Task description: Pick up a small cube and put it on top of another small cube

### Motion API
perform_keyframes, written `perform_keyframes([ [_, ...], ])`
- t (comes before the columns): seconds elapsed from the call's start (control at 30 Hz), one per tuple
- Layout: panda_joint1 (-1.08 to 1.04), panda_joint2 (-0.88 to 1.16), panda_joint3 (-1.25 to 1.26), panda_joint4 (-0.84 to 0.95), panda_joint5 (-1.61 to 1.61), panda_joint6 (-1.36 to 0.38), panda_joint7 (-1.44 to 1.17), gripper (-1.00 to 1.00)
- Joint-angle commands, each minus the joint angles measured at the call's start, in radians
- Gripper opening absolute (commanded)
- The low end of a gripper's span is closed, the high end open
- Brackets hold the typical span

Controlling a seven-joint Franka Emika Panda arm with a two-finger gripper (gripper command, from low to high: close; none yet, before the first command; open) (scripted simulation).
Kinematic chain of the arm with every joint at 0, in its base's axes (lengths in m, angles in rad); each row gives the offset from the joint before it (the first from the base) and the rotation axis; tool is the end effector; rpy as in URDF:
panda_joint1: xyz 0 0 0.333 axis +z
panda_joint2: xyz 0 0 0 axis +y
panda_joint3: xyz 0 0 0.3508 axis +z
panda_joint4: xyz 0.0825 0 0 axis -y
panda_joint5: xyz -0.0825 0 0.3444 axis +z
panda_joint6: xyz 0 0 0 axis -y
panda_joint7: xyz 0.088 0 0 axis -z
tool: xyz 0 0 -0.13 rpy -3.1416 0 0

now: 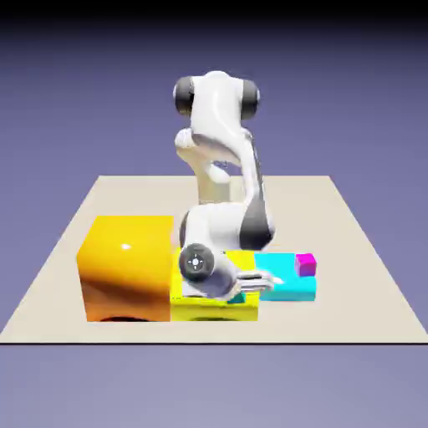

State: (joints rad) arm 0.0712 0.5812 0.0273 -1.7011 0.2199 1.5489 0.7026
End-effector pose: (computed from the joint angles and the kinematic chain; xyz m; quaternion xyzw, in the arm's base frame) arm 0.5514 0.0819 0.2660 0.8742 -0.3106 -0.3714 0.0367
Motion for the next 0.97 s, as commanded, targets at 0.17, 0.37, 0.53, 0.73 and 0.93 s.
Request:
perform_keyframes([
  [0.17,0.039,-0.118,0.218,-0.149,-0.210,0.063,-0.052,-1.00],
  [0.37,0.078,-0.236,0.435,-0.298,-0.417,0.126,-0.105,-1.00],
  [0.53,0.108,-0.330,0.615,-0.420,-0.591,0.179,-0.148,-1.00],
  [0.73,0.083,-0.257,0.594,-0.533,-0.697,0.340,-0.104,-1.00],
  [0.93,0.094,-0.316,0.632,-0.422,-0.625,0.190,-0.155,1.00],
])
